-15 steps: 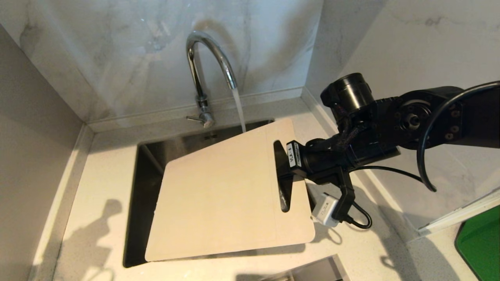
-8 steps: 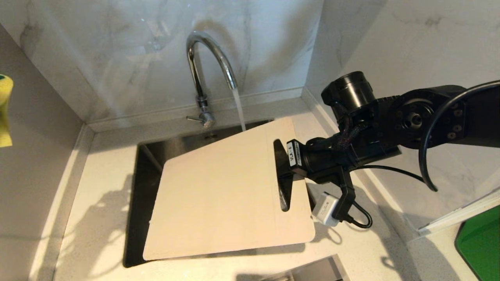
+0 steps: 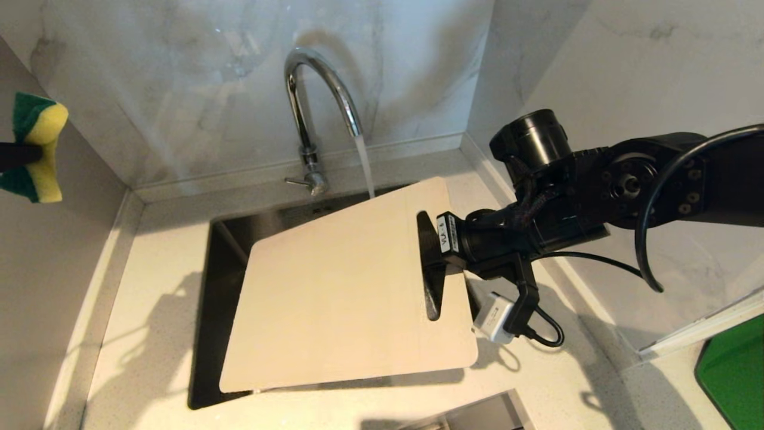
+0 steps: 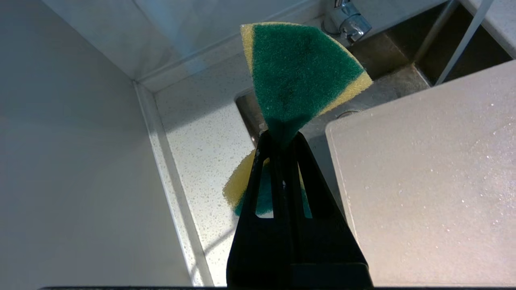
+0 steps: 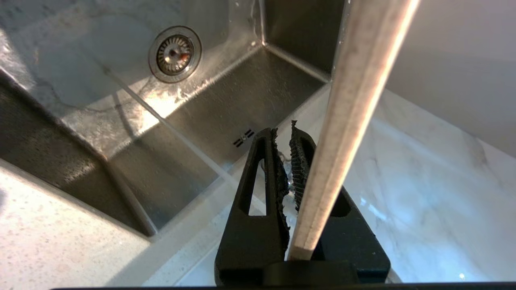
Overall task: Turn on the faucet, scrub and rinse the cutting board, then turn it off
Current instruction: Scrub the cutting board underwater
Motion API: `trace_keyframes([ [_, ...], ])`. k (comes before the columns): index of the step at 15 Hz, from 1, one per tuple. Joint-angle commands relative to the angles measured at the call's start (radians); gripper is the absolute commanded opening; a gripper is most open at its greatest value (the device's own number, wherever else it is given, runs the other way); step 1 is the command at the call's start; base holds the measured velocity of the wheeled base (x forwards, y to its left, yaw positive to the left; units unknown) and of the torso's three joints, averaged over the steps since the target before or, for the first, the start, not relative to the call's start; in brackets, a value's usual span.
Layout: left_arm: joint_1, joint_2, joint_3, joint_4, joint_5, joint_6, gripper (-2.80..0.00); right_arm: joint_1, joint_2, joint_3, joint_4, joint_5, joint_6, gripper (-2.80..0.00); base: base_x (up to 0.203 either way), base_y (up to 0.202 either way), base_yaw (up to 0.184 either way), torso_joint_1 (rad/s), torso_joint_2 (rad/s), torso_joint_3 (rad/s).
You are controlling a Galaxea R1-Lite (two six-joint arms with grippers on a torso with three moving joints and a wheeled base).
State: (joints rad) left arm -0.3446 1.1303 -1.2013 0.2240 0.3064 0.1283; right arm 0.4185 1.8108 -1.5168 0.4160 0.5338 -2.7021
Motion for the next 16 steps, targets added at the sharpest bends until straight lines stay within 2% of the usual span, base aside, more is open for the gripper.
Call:
trace_keyframes([
  [1, 0.015, 0.007, -0.001, 0.001, 0.003, 0.000, -2.80, 0.000, 0.007, 0.000, 0.001, 0.003, -0.015, -2.80, 0.000, 0.000, 0.000, 0.000, 0.00, 0.000],
  [4, 0.151, 0.048, -0.018, 0.000, -0.023, -0.002, -2.80, 0.000, 0.007, 0.003, 0.001, 0.003, -0.015, -2.80, 0.000, 0.000, 0.000, 0.000, 0.00, 0.000],
  [7, 0.252, 0.109, -0.063, 0.000, -0.096, 0.001, -2.80, 0.000, 0.010, 0.003, 0.000, 0.003, -0.015, -2.80, 0.000, 0.000, 0.000, 0.000, 0.00, 0.000],
  [16, 0.277, 0.353, -0.155, 0.001, -0.108, -0.009, -2.80, 0.000, 0.013, 0.015, -0.002, 0.003, -0.015, -2.80, 0.000, 0.000, 0.000, 0.000, 0.00, 0.000],
])
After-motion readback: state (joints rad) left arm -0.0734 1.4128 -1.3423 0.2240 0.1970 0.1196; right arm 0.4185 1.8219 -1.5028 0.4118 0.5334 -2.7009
